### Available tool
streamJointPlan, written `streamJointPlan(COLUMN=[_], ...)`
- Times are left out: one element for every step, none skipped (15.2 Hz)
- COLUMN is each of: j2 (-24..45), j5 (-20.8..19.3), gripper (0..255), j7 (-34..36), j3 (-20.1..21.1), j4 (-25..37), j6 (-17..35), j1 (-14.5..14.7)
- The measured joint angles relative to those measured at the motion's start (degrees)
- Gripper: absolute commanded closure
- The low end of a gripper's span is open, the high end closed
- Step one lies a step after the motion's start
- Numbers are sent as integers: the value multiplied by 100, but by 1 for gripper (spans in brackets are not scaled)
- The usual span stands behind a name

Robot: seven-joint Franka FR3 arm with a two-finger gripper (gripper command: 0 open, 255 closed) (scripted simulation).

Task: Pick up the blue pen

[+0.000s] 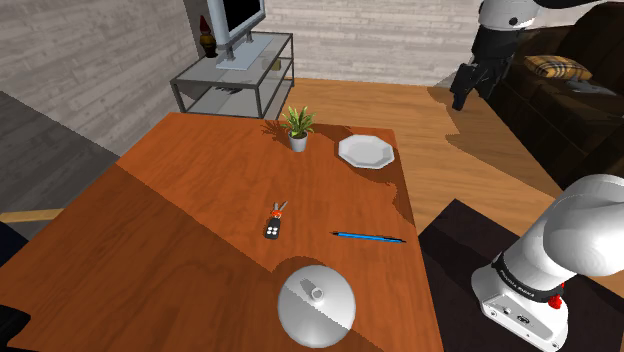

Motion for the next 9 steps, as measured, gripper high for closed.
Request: streamJointPlan(j2=[0, 13, 68, 85, 109, 158, 185, 210, 322], j5=[0, 21, 58, 88, 155, 195, 254, 289, 346], gripper=[0, 0, 0, 0, 0, 0, 0, 0, 0], j7=[0, -28, -69, -137, -153, -219, -256, -338, -385], j3=[0, 11, 37, 51, 117, 138, 193, 209, 257], j4=[0, -71, -108, -187, -282, -392, -505, -597, -612], j6=[0, 90, 195, 309, 443, 618, 778, 920, 1066], j1=[0, 40, 104, 172, 265, 345, 440, 518, 613])
